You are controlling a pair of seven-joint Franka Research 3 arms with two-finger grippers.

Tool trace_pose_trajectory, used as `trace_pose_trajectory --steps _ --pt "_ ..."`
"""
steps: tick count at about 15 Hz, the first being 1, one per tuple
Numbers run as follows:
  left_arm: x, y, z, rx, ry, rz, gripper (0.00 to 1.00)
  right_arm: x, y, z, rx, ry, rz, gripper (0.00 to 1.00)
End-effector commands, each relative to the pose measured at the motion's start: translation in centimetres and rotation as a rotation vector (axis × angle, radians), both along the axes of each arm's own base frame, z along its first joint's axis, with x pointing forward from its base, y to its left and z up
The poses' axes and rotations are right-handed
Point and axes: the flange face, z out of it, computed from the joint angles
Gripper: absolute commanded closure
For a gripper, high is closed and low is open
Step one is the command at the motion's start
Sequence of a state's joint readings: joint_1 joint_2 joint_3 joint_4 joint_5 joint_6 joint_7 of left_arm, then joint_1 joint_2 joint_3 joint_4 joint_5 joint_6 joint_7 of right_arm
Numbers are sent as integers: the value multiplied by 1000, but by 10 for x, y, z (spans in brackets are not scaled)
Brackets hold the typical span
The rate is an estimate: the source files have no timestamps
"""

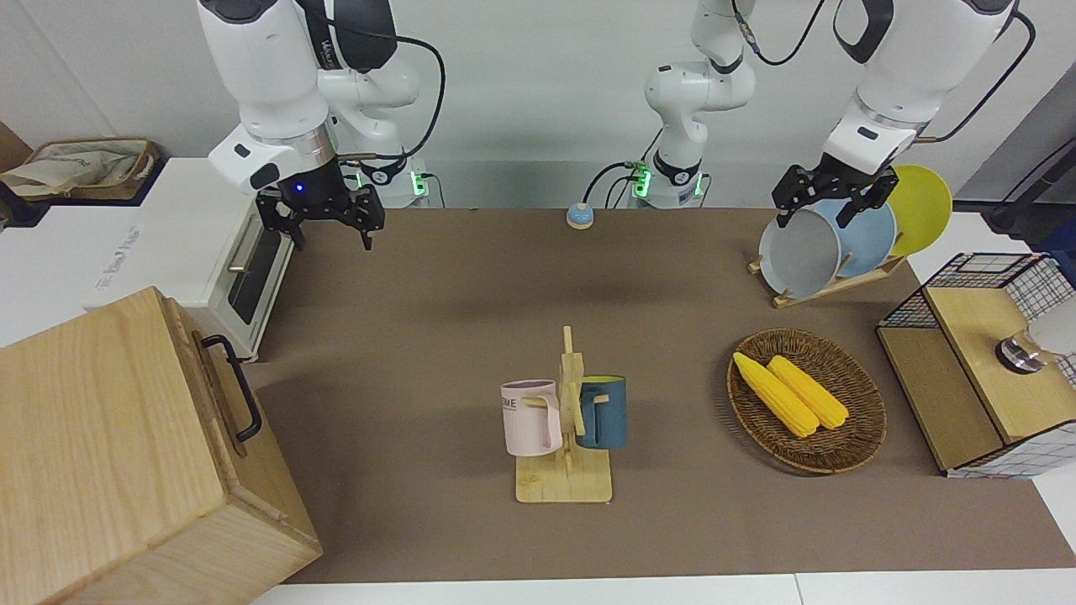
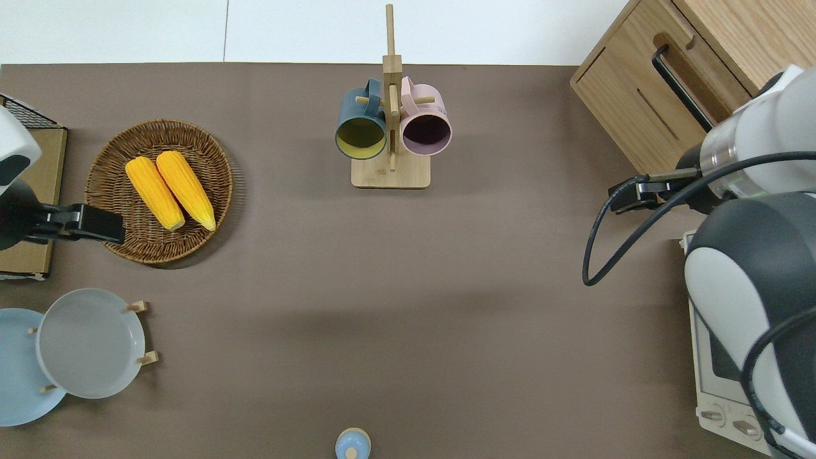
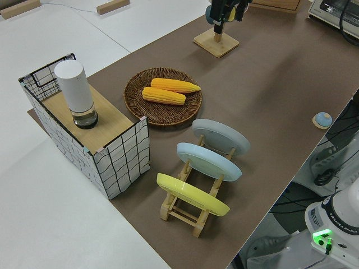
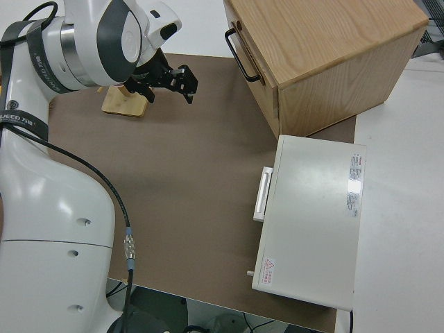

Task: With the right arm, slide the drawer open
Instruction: 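Reach the right gripper up toward the black drawer handle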

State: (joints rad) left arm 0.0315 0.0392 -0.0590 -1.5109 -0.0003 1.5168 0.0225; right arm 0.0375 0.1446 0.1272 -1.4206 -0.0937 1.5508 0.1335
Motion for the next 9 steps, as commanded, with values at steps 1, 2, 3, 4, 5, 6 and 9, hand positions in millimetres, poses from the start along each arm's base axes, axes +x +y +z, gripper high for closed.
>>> trace_pose_trajectory --steps 1,2,3,4,5,6,9 --pt "2 1 3 16 6 -11 7 9 14 1 -104 -29 49 17" --pt "2 1 3 16 6 -11 7 10 17 0 -157 -35 66 17" --pt "2 1 3 16 6 -11 7 11 22 -2 -205 -41 84 17" --pt "2 1 3 16 6 -9 7 12 31 -5 -257 -47 107 17" --pt "2 1 3 16 6 -11 7 14 36 -8 -310 -51 127 17" --pt "2 1 3 16 6 -11 7 16 41 -11 -391 -63 148 17" --pt "2 1 3 16 6 -11 7 21 61 -22 -529 -78 207 17"
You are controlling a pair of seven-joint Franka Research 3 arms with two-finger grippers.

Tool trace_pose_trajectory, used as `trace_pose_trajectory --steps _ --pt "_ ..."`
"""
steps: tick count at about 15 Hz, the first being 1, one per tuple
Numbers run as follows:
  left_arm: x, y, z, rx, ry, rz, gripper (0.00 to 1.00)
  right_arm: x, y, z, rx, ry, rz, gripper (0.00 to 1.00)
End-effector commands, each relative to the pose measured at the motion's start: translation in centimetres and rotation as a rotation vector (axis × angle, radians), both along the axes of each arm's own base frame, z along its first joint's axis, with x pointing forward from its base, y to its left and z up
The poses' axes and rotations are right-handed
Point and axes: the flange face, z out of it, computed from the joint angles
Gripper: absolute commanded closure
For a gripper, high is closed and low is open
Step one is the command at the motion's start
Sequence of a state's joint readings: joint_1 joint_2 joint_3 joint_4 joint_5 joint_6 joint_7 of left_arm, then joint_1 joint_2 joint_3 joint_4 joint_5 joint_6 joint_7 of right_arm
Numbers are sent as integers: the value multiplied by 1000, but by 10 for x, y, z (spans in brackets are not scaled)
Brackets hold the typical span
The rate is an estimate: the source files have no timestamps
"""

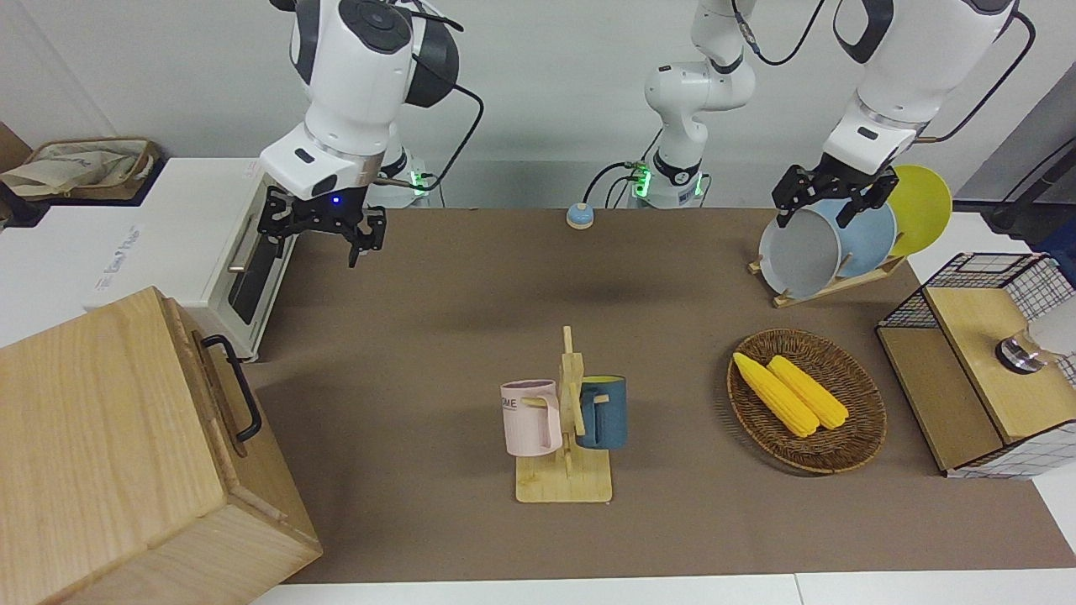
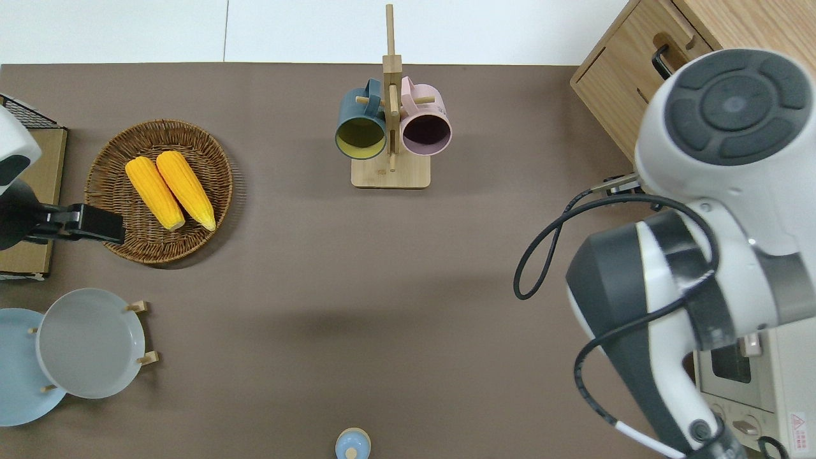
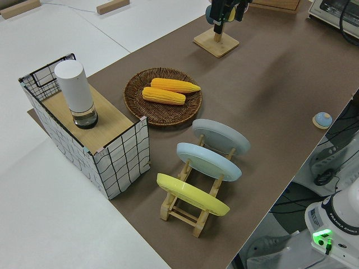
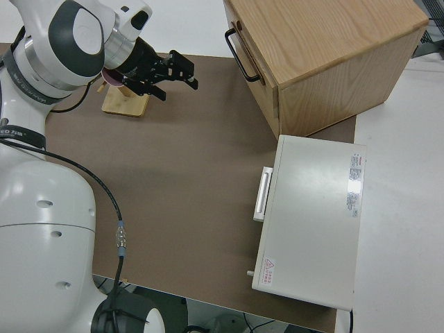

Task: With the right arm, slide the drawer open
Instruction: 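Reach the right gripper up toward the black drawer handle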

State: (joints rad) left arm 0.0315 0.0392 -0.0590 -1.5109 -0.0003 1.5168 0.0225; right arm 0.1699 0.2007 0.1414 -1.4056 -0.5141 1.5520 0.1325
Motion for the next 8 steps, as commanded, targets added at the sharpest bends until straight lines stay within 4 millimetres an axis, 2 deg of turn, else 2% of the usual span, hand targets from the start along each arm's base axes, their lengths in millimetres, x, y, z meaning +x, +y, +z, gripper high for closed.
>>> trace_pose_trajectory --steps 1,4,8 --pt "2 1 3 16 6 -11 7 12 24 -13 -180 -22 84 17" --pt "2 1 3 16 6 -11 7 17 47 -30 -342 -38 154 17" --pt "2 1 3 16 8 -9 5 25 62 -62 -522 -85 247 17"
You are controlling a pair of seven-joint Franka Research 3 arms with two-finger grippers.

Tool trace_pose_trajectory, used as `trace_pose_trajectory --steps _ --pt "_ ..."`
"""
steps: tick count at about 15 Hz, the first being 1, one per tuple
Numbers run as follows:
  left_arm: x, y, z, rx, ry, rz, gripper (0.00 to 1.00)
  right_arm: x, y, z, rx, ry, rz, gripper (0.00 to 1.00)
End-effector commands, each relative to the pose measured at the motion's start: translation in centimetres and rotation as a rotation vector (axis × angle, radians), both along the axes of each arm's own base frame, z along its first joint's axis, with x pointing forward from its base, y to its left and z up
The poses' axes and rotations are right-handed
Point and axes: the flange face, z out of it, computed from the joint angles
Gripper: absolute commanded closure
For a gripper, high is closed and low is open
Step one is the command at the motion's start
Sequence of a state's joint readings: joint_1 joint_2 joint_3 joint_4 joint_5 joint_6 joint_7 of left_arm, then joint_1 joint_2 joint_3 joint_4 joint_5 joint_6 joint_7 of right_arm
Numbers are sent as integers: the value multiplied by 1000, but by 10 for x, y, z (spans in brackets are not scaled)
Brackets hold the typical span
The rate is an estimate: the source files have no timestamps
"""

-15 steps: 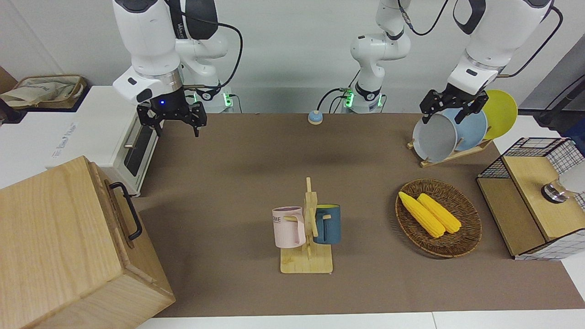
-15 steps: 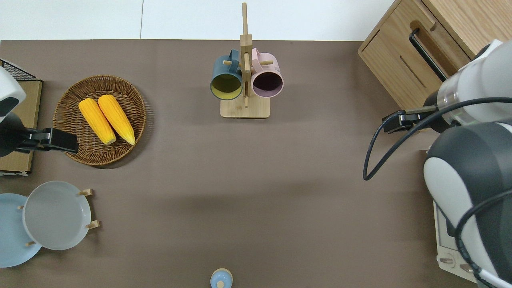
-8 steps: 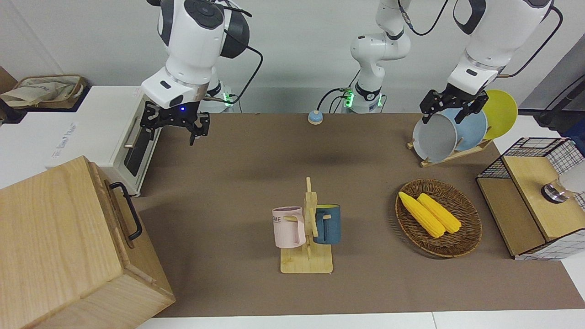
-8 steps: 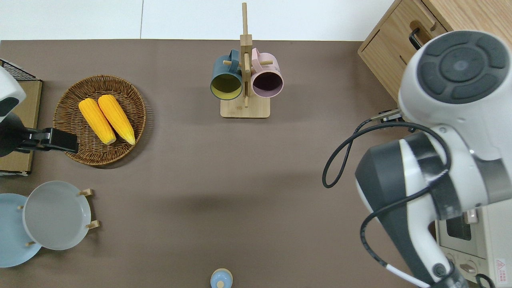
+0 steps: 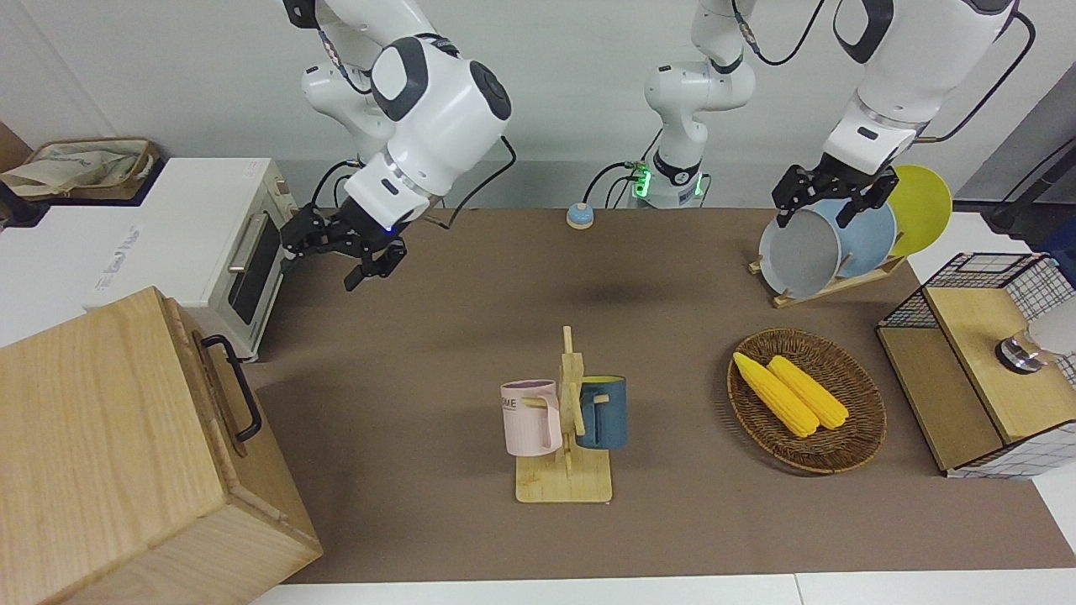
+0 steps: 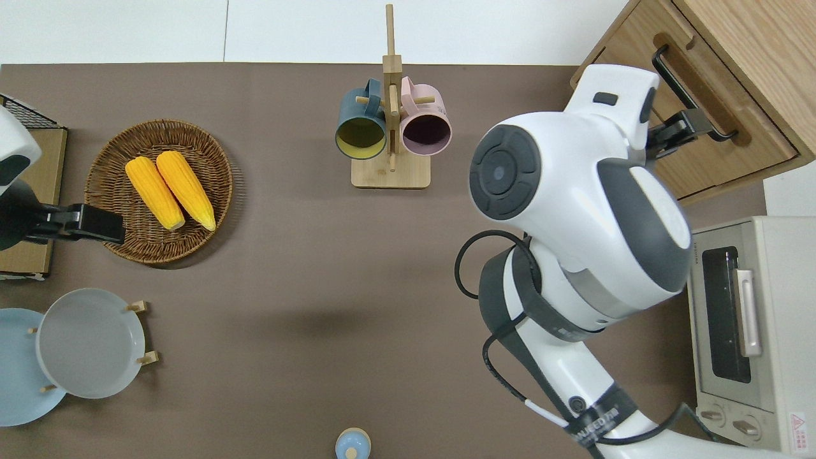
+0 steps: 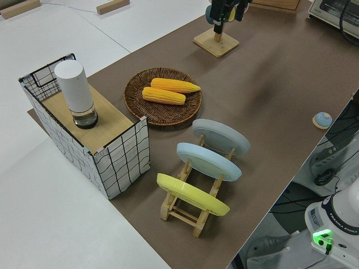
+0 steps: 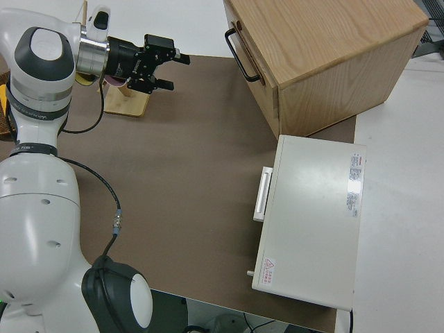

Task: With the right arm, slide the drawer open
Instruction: 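Reach the right gripper up toward the black drawer handle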

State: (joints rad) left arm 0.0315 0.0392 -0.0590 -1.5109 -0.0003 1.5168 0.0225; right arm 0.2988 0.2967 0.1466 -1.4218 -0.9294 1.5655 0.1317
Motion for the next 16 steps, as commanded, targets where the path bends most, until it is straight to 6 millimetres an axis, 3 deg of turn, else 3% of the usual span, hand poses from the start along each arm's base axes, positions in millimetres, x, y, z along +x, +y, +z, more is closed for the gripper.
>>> trace_pose_trajectory --steps 1,3,8,11,14,16 --pt "2 1 4 16 5 -12 7 10 6 -36 -152 -42 88 17" --pt "2 1 3 16 6 -11 7 17 1 -60 -273 -83 138 17" --pt "2 1 4 16 5 -11 7 35 -12 -103 -376 -146 140 17" --pt "2 1 4 16 5 -11 7 44 -32 -131 -467 -194 132 17" --pt "2 1 3 16 6 -11 7 51 -46 -153 -555 -240 154 17" --pt "2 1 3 16 6 -11 7 56 -52 -157 -578 -263 173 17"
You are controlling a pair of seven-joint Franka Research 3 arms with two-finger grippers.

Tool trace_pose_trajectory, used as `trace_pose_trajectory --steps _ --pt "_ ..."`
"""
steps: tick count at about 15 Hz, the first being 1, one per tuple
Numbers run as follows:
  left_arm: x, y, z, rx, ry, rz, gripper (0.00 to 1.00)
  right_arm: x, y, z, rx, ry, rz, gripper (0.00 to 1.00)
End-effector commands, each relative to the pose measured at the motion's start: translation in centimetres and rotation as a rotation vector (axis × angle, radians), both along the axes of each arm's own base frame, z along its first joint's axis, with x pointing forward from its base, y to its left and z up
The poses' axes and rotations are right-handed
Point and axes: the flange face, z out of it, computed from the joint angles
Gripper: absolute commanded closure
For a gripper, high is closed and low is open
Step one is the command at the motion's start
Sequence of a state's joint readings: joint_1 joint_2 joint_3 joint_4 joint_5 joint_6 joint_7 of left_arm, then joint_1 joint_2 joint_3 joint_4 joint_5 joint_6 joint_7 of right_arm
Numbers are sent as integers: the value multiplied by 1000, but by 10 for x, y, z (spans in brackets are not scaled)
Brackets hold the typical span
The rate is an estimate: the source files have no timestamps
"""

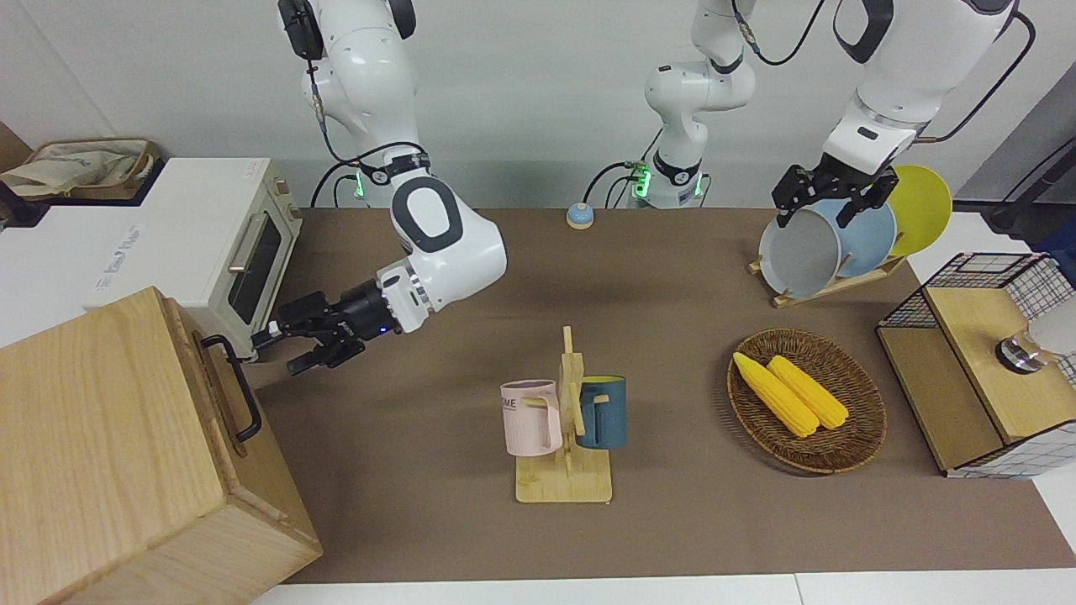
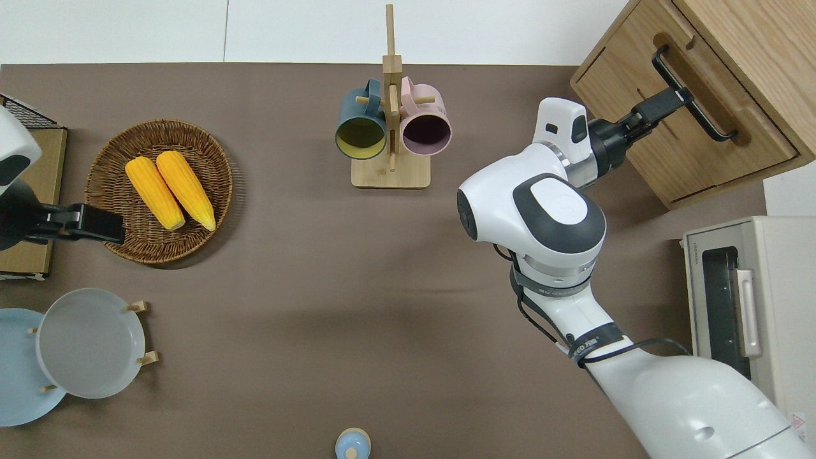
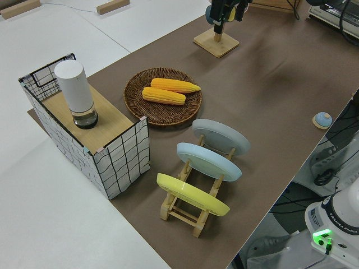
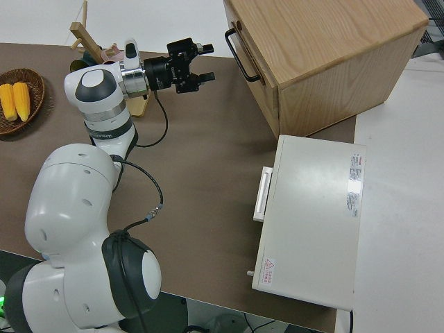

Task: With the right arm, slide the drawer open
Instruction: 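Close the right gripper on the black drawer handle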

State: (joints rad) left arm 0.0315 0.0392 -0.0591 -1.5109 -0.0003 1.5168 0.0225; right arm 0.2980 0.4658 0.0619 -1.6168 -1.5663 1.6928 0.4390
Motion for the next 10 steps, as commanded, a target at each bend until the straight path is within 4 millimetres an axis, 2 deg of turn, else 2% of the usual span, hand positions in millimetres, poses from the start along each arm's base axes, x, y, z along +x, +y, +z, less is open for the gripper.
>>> trace_pose_trajectory --steps 1,8,9,10 --pt "2 1 3 16 6 -11 7 8 -17 -11 -44 -44 46 17" --pt "2 1 3 16 6 -11 7 18 -40 -12 -45 -46 76 30" --pt "2 1 4 16 5 -11 7 19 -42 -12 -43 -44 80 96" --pt "2 1 4 16 5 -11 7 19 -43 -12 -42 -44 80 296"
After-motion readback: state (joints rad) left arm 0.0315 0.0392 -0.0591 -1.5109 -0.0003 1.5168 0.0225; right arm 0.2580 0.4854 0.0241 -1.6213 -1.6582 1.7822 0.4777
